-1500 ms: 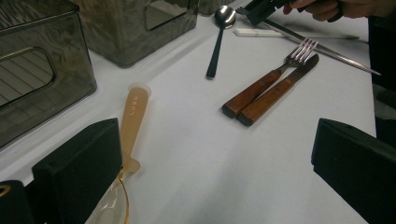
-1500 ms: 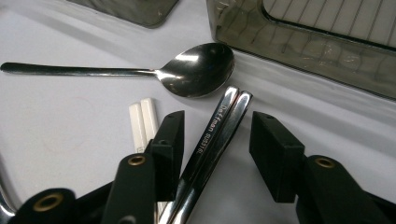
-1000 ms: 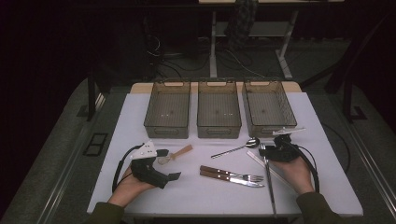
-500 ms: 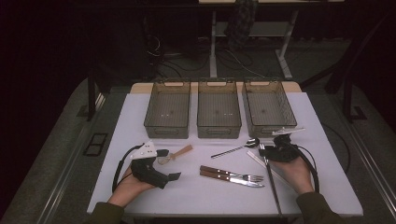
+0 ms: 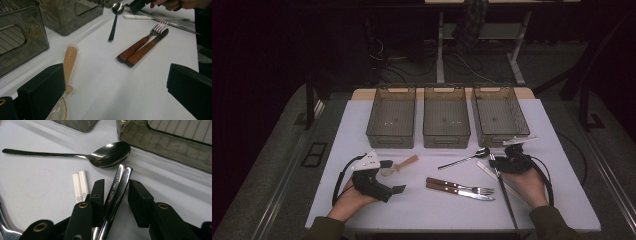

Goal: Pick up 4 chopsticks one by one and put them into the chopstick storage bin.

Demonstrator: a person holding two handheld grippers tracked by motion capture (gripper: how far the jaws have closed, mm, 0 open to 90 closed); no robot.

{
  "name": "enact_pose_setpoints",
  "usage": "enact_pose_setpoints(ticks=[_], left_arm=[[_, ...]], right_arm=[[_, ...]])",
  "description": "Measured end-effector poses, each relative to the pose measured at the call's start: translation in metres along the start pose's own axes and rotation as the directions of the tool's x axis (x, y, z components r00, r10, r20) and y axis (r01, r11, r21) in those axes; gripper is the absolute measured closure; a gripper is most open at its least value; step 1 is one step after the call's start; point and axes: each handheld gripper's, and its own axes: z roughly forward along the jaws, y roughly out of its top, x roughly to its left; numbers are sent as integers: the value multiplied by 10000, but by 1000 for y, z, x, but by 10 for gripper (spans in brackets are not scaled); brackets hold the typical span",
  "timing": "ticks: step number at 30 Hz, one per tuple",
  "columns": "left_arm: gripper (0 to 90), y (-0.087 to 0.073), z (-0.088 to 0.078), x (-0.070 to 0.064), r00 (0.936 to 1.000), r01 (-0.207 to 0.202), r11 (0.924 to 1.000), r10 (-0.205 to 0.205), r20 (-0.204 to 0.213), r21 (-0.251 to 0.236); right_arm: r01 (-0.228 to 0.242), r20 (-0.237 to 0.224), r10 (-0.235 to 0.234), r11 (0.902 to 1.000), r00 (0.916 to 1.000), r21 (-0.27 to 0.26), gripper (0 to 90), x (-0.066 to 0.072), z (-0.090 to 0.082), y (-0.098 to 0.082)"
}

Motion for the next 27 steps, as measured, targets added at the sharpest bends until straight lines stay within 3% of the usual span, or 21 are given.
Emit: enact_pose_setpoints(ticks=[27], left_arm=[[2, 0, 1, 0, 9999, -24, 9999, 22, 118, 125]], right_arm=[[555, -260, -550, 9983, 9981, 174, 681, 2, -1, -1]])
